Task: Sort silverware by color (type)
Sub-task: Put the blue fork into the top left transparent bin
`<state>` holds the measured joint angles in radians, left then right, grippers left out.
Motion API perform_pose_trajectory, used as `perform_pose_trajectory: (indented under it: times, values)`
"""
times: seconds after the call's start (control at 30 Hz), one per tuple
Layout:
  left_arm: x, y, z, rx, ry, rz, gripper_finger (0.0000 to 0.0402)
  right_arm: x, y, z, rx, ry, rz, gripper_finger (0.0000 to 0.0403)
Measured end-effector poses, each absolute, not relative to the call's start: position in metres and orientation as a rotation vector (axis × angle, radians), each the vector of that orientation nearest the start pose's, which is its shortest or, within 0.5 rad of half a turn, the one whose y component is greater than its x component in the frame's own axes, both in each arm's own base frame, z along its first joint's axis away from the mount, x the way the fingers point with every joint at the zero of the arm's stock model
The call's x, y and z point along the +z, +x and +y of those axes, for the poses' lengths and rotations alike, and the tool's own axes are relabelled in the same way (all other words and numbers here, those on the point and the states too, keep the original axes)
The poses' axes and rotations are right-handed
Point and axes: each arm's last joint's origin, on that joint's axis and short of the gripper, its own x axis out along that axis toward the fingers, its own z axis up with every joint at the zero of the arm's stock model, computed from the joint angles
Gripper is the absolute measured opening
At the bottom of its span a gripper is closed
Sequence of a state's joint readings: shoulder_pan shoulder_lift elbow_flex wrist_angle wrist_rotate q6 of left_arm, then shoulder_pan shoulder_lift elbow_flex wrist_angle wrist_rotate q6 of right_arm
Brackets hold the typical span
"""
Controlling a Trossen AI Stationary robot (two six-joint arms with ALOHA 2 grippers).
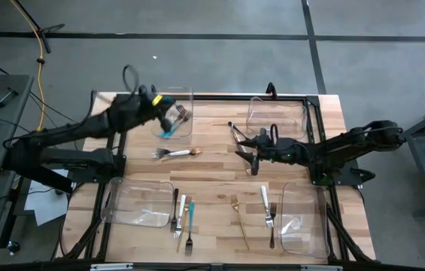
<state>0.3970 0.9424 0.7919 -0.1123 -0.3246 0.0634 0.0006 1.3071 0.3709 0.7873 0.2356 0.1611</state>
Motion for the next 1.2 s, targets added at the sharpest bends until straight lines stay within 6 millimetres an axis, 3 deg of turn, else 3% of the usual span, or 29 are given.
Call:
perform_pose_trajectory:
  times: [0.13,0.33,0.5,0.87,1.0,1.2]
  values:
    - [0.32,0.205,0.118,0.792,-0.001,0.548,0.0001,0.182,0.24,-0.007,-0.244,0.105,0.132,0.019]
    - [0.315,0.239,0.155,0.766,-0.059,0.879,0.0001,0.177,0.239,-0.007,-0.248,0.11,0.192,0.019]
    - [0.294,0.265,0.178,0.701,-0.121,1.067,0.0,0.175,0.238,-0.007,-0.251,0.127,0.211,0.019]
    - [0.237,0.274,0.195,0.553,-0.243,1.435,0.0001,0.174,0.238,-0.007,-0.252,0.128,0.213,0.019]
    - [0.229,0.279,0.198,0.541,-0.227,1.438,0.0018,0.174,0.238,-0.007,-0.252,0.127,0.213,0.019]
    - [0.234,0.28,0.198,0.546,-0.193,1.405,0.0071,0.174,0.238,-0.007,-0.251,0.127,0.22,0.019]
